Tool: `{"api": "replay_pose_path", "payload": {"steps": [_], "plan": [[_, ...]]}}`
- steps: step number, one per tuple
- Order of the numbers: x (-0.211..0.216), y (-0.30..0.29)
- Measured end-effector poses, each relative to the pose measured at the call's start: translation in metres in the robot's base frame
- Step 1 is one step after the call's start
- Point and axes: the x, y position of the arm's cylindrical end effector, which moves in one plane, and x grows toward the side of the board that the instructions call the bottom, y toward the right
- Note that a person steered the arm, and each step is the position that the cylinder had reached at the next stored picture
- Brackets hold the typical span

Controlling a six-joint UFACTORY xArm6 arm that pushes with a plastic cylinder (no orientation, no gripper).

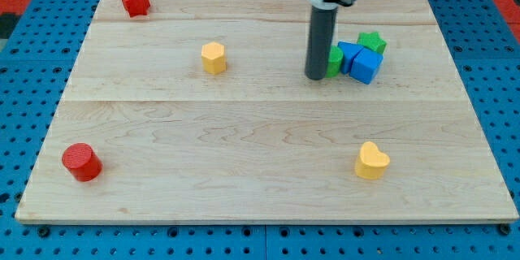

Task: Move the yellow hexagon to the bottom side of the blue cube

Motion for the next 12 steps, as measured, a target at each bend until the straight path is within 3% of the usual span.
{"api": "replay_pose_path", "payload": {"steps": [2, 4, 5, 8, 11, 12], "plan": [[0.000, -0.048], [-0.005, -0.033], [-0.005, -0.104], [-0.007, -0.138], [-0.066, -0.134], [-0.067, -0.190]]}}
